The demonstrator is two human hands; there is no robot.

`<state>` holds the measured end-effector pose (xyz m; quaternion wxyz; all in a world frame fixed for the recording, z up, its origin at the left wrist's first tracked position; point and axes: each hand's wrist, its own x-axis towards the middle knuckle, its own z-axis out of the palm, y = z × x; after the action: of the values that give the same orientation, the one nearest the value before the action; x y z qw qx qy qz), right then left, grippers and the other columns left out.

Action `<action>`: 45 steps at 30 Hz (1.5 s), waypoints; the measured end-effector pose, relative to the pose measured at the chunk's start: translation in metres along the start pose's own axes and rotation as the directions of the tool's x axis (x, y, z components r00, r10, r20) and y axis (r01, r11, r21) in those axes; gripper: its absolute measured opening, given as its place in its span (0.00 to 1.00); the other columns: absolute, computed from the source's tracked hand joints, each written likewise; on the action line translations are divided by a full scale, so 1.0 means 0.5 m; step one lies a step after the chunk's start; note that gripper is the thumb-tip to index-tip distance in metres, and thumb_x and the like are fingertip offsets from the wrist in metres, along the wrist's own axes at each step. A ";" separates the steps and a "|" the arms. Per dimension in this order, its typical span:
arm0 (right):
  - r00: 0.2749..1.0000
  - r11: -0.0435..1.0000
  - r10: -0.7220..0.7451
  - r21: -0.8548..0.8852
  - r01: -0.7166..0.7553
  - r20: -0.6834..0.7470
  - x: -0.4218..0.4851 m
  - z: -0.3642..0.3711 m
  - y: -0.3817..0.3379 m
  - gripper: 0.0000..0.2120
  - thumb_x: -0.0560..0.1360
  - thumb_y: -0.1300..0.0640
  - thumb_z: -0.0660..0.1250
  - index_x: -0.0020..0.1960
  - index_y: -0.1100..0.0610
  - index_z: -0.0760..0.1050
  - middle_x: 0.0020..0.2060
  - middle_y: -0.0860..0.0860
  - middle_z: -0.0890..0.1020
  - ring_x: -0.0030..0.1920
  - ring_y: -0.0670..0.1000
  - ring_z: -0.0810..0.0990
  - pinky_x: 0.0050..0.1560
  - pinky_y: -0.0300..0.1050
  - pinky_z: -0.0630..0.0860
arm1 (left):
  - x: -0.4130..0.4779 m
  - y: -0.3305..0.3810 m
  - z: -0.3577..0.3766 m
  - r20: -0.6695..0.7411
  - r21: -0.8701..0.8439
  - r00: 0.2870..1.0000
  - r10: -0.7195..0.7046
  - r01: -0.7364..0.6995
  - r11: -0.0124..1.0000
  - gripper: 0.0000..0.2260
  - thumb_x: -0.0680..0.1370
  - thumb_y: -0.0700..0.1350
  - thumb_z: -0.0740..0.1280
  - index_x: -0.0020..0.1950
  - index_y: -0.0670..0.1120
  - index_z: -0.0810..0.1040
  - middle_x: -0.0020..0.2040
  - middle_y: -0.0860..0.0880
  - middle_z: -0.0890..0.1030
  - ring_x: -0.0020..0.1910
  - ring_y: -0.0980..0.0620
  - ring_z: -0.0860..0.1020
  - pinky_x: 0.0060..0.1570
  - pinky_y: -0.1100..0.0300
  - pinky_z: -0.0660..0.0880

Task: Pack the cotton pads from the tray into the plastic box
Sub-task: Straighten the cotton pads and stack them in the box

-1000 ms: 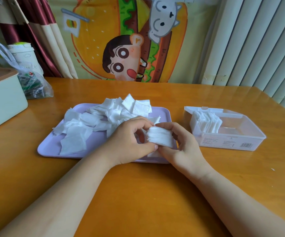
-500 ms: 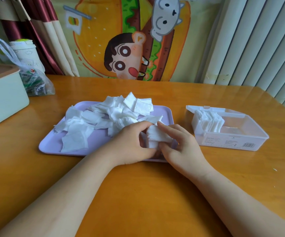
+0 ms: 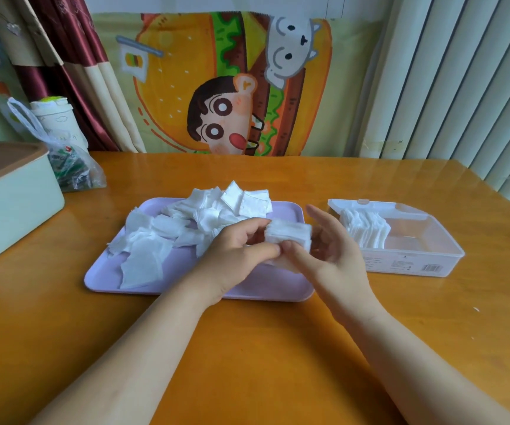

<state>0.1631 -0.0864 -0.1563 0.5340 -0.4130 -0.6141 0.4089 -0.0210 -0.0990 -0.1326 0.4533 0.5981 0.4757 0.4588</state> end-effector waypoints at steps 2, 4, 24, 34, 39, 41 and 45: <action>0.995 0.991 0.097 0.087 -0.099 0.032 0.010 -0.006 -0.022 0.24 0.75 0.54 0.80 0.68 0.50 0.78 0.52 0.52 0.88 0.56 0.53 0.87 0.57 0.52 0.81 | 0.008 0.018 0.009 -0.031 -0.080 0.998 -0.047 0.044 0.996 0.09 0.76 0.39 0.69 0.55 0.44 0.84 0.42 0.49 0.83 0.41 0.56 0.80 0.43 0.65 0.74; 0.980 0.976 0.160 0.128 -0.175 0.117 0.021 -0.011 -0.046 0.13 0.76 0.56 0.78 0.60 0.53 0.84 0.51 0.53 0.89 0.55 0.54 0.88 0.58 0.56 0.82 | 0.023 0.032 0.021 -0.062 -0.146 0.994 -0.091 0.081 0.986 0.13 0.71 0.43 0.68 0.54 0.45 0.84 0.42 0.48 0.81 0.41 0.53 0.78 0.42 0.59 0.72; 0.905 0.586 0.133 -0.705 -0.400 -0.403 0.156 -0.339 -0.092 0.16 0.75 0.48 0.70 0.41 0.61 0.75 0.35 0.52 0.78 0.32 0.53 0.73 0.31 0.43 0.66 | 0.225 0.057 0.222 0.133 0.582 0.988 0.073 -0.138 0.802 0.14 0.79 0.46 0.70 0.64 0.56 0.81 0.66 0.58 0.75 0.67 0.54 0.72 0.65 0.58 0.72; 0.914 0.467 0.256 -0.788 -0.401 -0.314 0.185 -0.286 -0.015 0.22 0.77 0.51 0.70 0.33 0.52 0.59 0.29 0.49 0.69 0.27 0.51 0.66 0.26 0.41 0.60 | 0.218 0.031 0.238 0.163 0.676 0.978 0.127 -0.205 0.708 0.14 0.82 0.46 0.67 0.67 0.53 0.83 0.70 0.55 0.76 0.70 0.51 0.67 0.63 0.64 0.60; 0.930 0.499 0.286 -0.793 -0.349 -0.229 0.179 -0.281 -0.014 0.19 0.82 0.62 0.58 0.32 0.57 0.62 0.32 0.47 0.67 0.29 0.51 0.67 0.30 0.43 0.61 | 0.218 0.015 0.242 0.132 0.671 0.978 0.160 -0.207 0.712 0.14 0.82 0.46 0.67 0.66 0.53 0.83 0.70 0.55 0.76 0.70 0.53 0.67 0.63 0.64 0.62; 0.933 0.527 0.298 -0.781 -0.336 -0.201 0.179 -0.284 -0.009 0.16 0.76 0.67 0.57 0.31 0.58 0.61 0.31 0.49 0.66 0.31 0.53 0.65 0.32 0.44 0.61 | 0.214 0.016 0.247 0.131 0.677 0.978 0.160 -0.206 0.707 0.14 0.82 0.46 0.66 0.66 0.53 0.83 0.71 0.55 0.75 0.71 0.53 0.67 0.63 0.64 0.62; 0.948 0.506 0.238 -0.806 -0.308 -0.213 0.174 -0.286 -0.016 0.18 0.78 0.65 0.59 0.31 0.57 0.61 0.30 0.49 0.67 0.29 0.51 0.65 0.29 0.43 0.59 | 0.197 0.031 0.230 0.156 0.643 0.978 0.139 -0.207 0.737 0.16 0.84 0.50 0.65 0.71 0.52 0.79 0.76 0.54 0.71 0.74 0.52 0.67 0.67 0.62 0.63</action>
<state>0.2966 0.0020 -0.1074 0.2269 -0.7216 -0.6403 0.1336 0.1064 -0.0163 -0.1254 0.1927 0.7821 0.5259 0.2733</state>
